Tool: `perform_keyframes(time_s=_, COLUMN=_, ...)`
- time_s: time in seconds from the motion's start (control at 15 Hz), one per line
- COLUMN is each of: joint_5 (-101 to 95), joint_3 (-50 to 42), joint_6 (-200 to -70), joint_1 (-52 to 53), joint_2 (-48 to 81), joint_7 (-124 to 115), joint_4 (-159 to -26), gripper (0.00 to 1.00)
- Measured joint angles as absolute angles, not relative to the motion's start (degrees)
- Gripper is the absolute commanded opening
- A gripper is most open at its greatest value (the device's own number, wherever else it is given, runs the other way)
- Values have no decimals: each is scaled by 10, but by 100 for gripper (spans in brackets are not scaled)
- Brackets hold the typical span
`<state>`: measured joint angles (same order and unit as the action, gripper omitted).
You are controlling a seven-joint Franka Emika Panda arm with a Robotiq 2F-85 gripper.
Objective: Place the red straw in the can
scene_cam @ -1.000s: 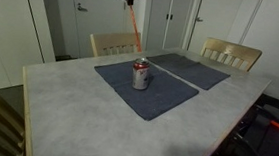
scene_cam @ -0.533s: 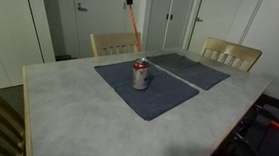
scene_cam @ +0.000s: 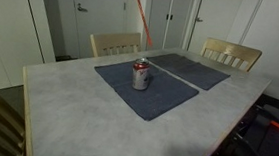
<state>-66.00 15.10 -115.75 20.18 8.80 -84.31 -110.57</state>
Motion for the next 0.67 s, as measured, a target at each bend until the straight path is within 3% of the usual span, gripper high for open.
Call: perform_keyframes(time_s=0.67, joint_5=-706, joint_3=151, joint_6=-1170, joint_1=199, joint_2=63, joint_7=-986, joint_4=-1168, gripper=2)
